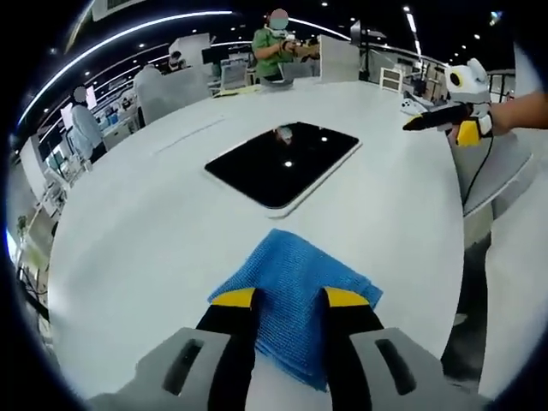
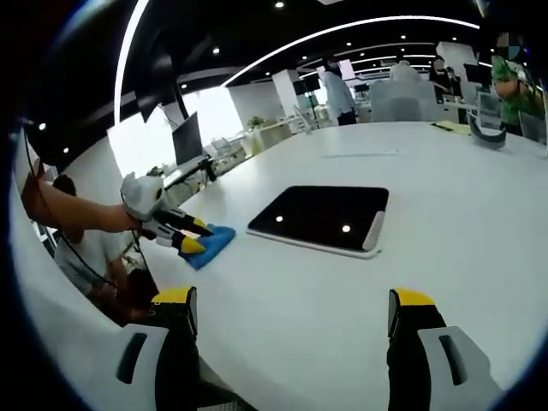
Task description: Wipe the mirror surface with the cleaning cloth until all visible marks leave the cleaned area.
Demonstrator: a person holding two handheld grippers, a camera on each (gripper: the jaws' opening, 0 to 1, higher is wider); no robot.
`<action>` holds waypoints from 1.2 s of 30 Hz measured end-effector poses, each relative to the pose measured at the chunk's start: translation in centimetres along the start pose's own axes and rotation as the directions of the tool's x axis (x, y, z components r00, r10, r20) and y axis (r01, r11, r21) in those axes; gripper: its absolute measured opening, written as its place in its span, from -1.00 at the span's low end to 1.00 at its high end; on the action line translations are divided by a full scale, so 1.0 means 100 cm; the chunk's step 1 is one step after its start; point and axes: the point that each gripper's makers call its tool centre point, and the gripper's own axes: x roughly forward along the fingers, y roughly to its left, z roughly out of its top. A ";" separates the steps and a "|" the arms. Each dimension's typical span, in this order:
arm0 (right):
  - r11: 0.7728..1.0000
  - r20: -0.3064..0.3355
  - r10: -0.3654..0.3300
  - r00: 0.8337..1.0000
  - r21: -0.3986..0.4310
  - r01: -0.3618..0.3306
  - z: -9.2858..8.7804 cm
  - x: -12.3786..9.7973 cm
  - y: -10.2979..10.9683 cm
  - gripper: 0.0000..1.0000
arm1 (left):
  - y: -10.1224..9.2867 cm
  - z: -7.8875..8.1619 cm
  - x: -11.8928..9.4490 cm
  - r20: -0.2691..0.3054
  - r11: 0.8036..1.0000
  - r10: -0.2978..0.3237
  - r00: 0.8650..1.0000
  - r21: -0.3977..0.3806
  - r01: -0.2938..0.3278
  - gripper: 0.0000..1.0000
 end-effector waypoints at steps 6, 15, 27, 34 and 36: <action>1.000 0.004 -0.004 1.000 0.006 0.004 0.001 0.001 -0.001 0.84 | -0.001 0.002 -0.002 0.018 0.999 -0.033 0.999 -0.004 0.033 -0.37; 1.000 0.010 -0.013 1.000 0.014 0.013 0.003 -0.001 -0.006 0.84 | -0.001 0.023 -0.014 0.095 1.000 -0.006 0.995 0.018 0.005 -0.62; 1.000 0.013 -0.020 1.000 0.019 0.020 0.005 -0.003 -0.011 0.84 | 0.005 0.000 0.002 0.011 1.000 -0.017 1.000 0.015 0.016 -0.74; 0.999 0.003 -0.021 1.000 0.025 0.021 0.002 -0.004 -0.012 0.84 | 0.007 0.004 0.000 0.020 0.999 -0.043 0.999 0.027 0.042 -0.67; 1.000 0.003 -0.018 1.000 0.023 0.018 0.002 -0.004 -0.010 0.84 | 0.010 0.009 -0.002 0.041 0.999 -0.033 0.999 0.023 0.032 -0.55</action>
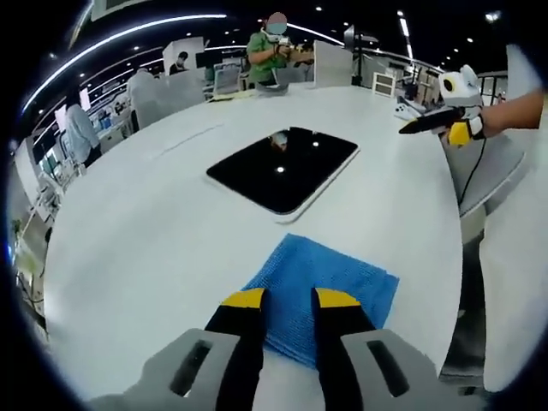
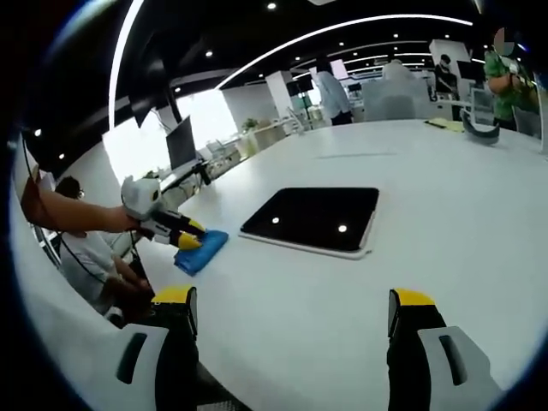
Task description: Wipe the mirror surface with the cleaning cloth until all visible marks leave the cleaned area.
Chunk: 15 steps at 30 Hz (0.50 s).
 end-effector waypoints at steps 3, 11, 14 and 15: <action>1.000 -0.005 0.007 1.000 -0.005 -0.007 0.000 0.000 0.003 0.84 | -0.003 0.005 -0.004 0.023 0.999 -0.007 1.000 -0.036 0.007 -0.54; 1.000 0.002 0.007 1.000 -0.009 -0.007 0.003 0.000 0.002 0.84 | -0.018 -0.013 -0.001 -0.029 0.997 -0.053 0.998 0.047 0.054 -0.46; 1.000 0.000 0.007 1.000 -0.008 -0.007 0.002 -0.001 0.002 0.84 | -0.016 -0.011 0.000 -0.035 0.994 -0.084 0.996 0.063 0.086 -0.45; 1.000 0.000 0.008 1.000 -0.008 -0.008 0.002 -0.001 0.003 0.84 | -0.015 -0.011 0.000 -0.038 0.994 -0.090 0.995 0.062 0.092 -0.45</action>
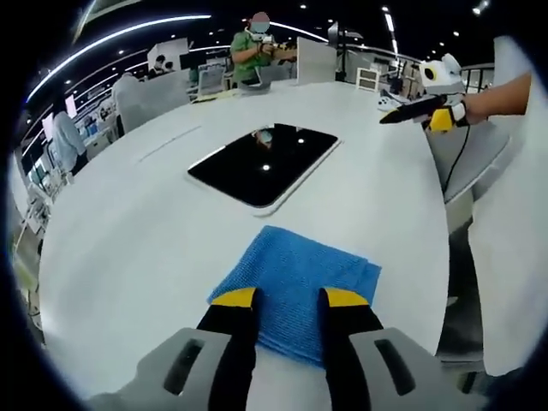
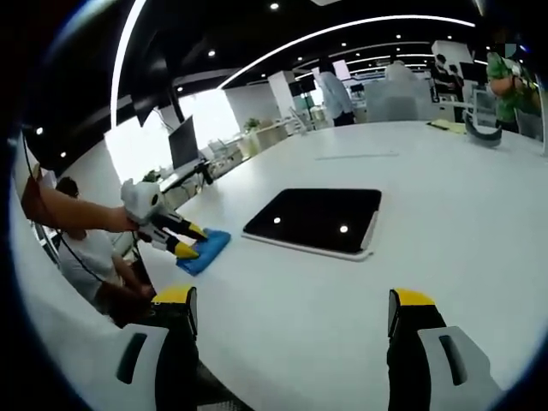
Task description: Wipe the mirror surface with the cleaning cloth until all visible marks leave the cleaned area.
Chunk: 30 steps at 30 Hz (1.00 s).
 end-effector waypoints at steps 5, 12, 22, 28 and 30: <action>1.000 -0.003 0.003 1.000 -0.004 -0.003 -0.001 0.000 0.002 0.84 | 0.003 0.002 0.002 -0.014 1.000 -0.018 1.000 0.021 0.018 -0.44; 1.000 0.012 -0.012 1.000 -0.005 0.012 0.002 -0.003 -0.001 0.84 | 0.002 0.004 0.000 -0.014 0.999 -0.007 1.000 0.043 0.008 -0.38; 0.999 0.024 -0.039 0.999 -0.018 0.039 0.001 -0.008 -0.011 0.85 | -0.002 0.034 -0.017 0.073 0.987 0.148 0.986 -0.077 -0.142 0.18; 0.998 0.057 -0.054 0.997 -0.032 0.056 0.016 -0.009 -0.015 0.86 | -0.012 0.042 -0.024 0.071 0.976 0.197 0.978 -0.115 -0.188 0.56; 0.997 0.063 -0.055 0.997 -0.045 0.057 0.021 -0.010 -0.016 0.86 | -0.015 0.043 -0.027 0.073 0.969 0.198 0.978 -0.166 -0.183 0.60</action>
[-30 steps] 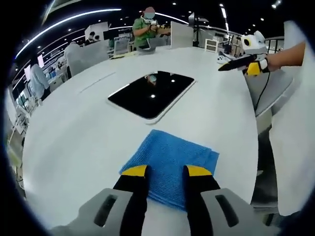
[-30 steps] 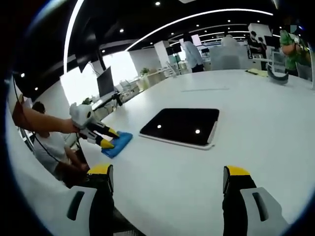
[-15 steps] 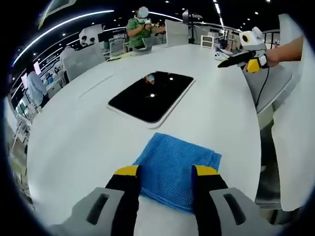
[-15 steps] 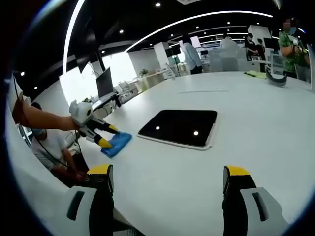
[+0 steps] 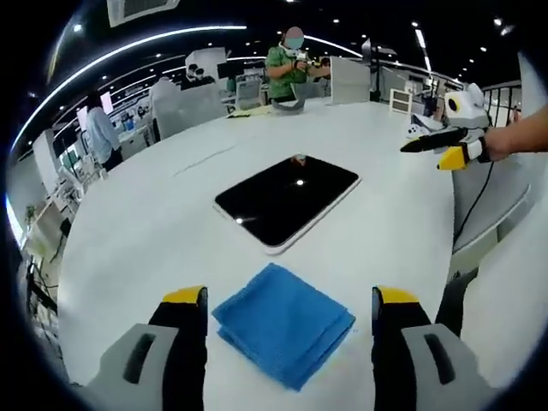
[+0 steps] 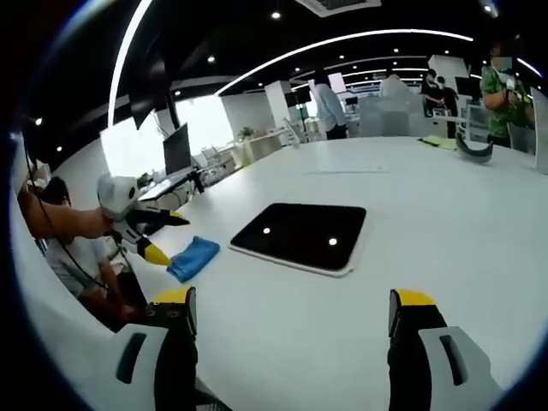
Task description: Wipe the mirror surface with the cleaning cloth until all visible marks leave the cleaned area.
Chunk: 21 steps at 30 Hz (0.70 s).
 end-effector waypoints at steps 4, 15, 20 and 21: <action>0.999 0.002 -0.005 1.000 -0.044 0.005 0.005 -0.001 0.000 0.87 | -0.011 0.013 -0.010 0.036 0.997 -0.003 0.999 -0.076 0.006 0.83; 0.989 -0.001 -0.020 1.000 -0.148 0.019 0.002 -0.005 0.006 0.94 | -0.013 0.024 -0.029 0.088 0.984 0.124 0.988 -0.142 -0.111 0.99; 0.988 -0.003 -0.017 1.000 -0.151 0.016 -0.001 -0.010 0.010 0.96 | -0.021 0.017 -0.031 0.112 0.980 0.139 0.984 -0.159 -0.120 0.99; 0.990 0.009 -0.020 1.000 -0.140 0.021 0.001 -0.012 0.011 0.96 | -0.021 0.014 -0.030 0.106 0.980 0.140 0.984 -0.156 -0.123 0.99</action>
